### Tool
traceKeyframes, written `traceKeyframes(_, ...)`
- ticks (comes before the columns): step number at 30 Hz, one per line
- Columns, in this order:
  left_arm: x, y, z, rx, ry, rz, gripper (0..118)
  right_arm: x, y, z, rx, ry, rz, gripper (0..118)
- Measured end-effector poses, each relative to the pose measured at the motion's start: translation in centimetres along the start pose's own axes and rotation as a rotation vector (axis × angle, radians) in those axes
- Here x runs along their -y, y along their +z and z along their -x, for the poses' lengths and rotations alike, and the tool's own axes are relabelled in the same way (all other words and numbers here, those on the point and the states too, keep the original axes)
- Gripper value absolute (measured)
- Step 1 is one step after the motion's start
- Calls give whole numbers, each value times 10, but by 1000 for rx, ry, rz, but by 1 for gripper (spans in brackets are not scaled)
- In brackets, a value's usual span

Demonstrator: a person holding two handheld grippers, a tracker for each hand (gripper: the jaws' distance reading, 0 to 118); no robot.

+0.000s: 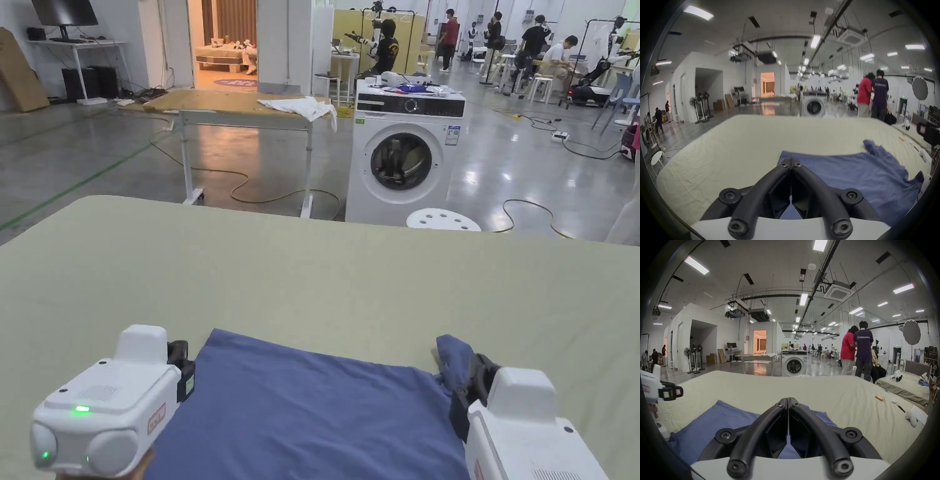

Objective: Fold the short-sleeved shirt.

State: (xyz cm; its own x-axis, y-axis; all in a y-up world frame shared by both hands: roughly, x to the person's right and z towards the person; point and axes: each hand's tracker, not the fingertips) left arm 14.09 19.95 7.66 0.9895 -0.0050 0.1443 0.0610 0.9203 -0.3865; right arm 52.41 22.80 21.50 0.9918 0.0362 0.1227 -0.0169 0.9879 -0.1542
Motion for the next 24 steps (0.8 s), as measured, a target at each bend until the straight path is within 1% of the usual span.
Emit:
traceKeyframes(1,-2,-20,6,-3,3,21,0,4,-4,-3,1,0,15,0)
traceKeyframes(4,-17,-85,23,26,12,176,0,15,-16,-10,6,17,53,0)
traceKeyframes(8,-33,-161,37,90,38,300,1,28,-29,-21,25,34,107,0)
traceKeyframes(9,-35,-179,38,79,26,333,8,33,-31,-24,35,40,122,0)
traceKeyframes(10,-36,-197,38,93,18,370,18,36,-35,-27,48,45,138,0)
traceKeyframes(11,-36,-211,38,108,11,418,33,40,-38,-31,53,46,151,0)
traceKeyframes(12,-33,-225,37,99,13,454,60,44,-40,-35,60,46,163,0)
traceKeyframes(13,-30,-239,36,88,9,487,74,47,-41,-38,71,49,178,0)
traceKeyframes(14,-28,-248,35,86,-4,503,78,50,-42,-41,79,53,188,0)
traceKeyframes(18,-14,-278,28,70,-63,548,78,62,-47,-57,119,51,234,0)
traceKeyframes(20,-9,-279,24,69,-67,566,79,66,-50,-65,133,40,261,0)
traceKeyframes(21,-12,-278,22,56,-73,547,78,68,-52,-69,137,40,273,0)
traceKeyframes(22,-15,-277,19,43,-72,540,75,69,-56,-74,142,42,282,0)
traceKeyframes(23,-16,-266,11,33,-74,536,65,68,-62,-80,146,43,295,0)
traceKeyframes(24,-15,-262,8,36,-89,524,50,66,-70,-87,146,45,323,1)
